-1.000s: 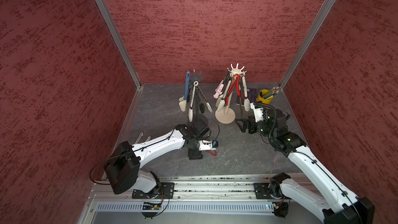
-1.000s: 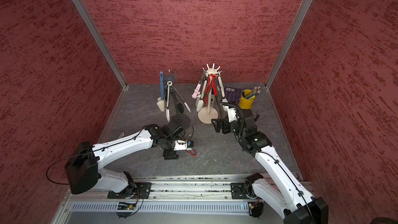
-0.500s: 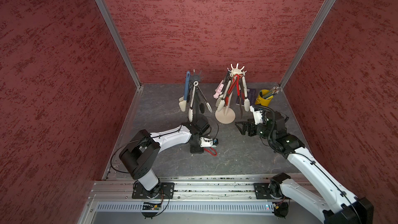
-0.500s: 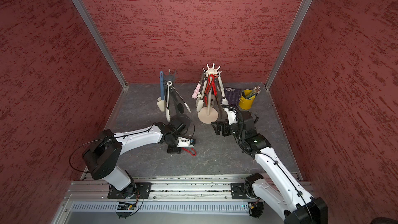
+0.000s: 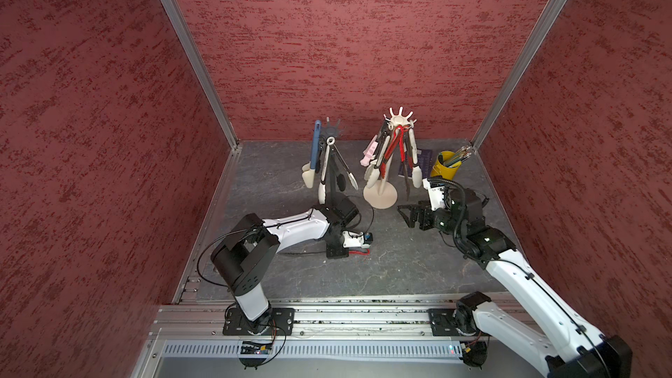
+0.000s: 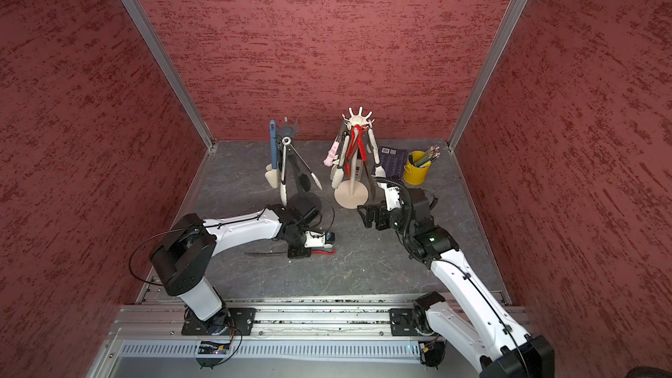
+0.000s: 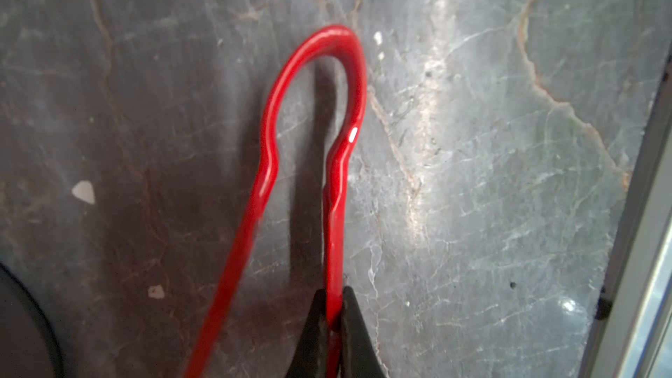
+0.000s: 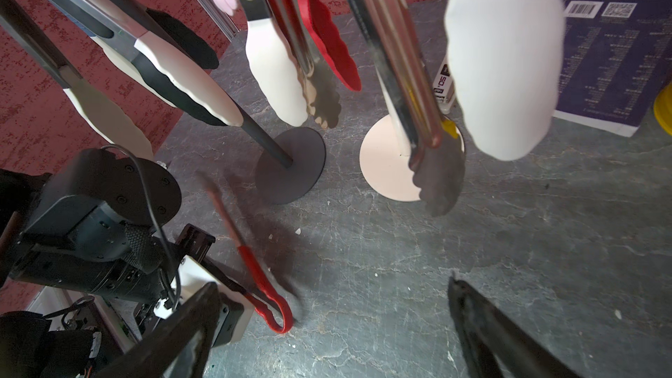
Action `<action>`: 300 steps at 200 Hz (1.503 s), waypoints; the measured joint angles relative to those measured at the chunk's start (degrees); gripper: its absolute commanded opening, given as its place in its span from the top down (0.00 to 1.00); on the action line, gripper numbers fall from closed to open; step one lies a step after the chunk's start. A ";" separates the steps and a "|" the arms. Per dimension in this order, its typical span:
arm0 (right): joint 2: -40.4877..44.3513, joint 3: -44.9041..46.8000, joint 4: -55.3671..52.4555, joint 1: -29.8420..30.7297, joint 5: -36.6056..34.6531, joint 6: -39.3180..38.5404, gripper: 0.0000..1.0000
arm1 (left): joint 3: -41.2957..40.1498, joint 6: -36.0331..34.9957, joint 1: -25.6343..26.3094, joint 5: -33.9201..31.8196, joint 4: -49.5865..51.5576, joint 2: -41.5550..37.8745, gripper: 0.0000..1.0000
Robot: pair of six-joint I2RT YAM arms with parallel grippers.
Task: Hang food tongs on kitchen utensil racks
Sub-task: Pick up the food tongs from the center of the board.
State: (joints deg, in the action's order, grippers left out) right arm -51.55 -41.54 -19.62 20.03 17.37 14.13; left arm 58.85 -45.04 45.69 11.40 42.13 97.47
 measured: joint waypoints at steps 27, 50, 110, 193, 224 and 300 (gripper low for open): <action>0.00 -0.04 0.00 0.00 -0.02 0.07 0.01 | 0.09 2.36 1.86 0.55 0.72 -1.03 1.00; 0.00 -0.66 -0.37 -0.09 -0.02 0.31 0.01 | 0.70 5.05 2.95 1.29 1.66 -3.08 1.00; -0.48 -12.63 -2.21 -4.46 3.39 0.42 0.01 | 12.70 12.72 4.11 8.57 3.72 -10.05 1.00; -9.31 -24.63 3.30 -24.55 31.80 -0.22 0.06 | 17.92 33.83 -6.25 39.30 -11.56 -19.61 1.00; -8.87 -16.09 18.53 -24.48 42.34 8.28 0.12 | 16.46 45.62 -10.47 49.59 -26.16 -21.33 1.00; -4.33 -8.24 27.52 -17.88 46.93 12.07 0.13 | 18.14 73.11 -9.75 62.82 -58.51 -10.16 1.00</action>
State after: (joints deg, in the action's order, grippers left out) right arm -55.88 -49.78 7.90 2.15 64.29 26.20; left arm 76.99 28.08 35.94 74.22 -16.38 87.31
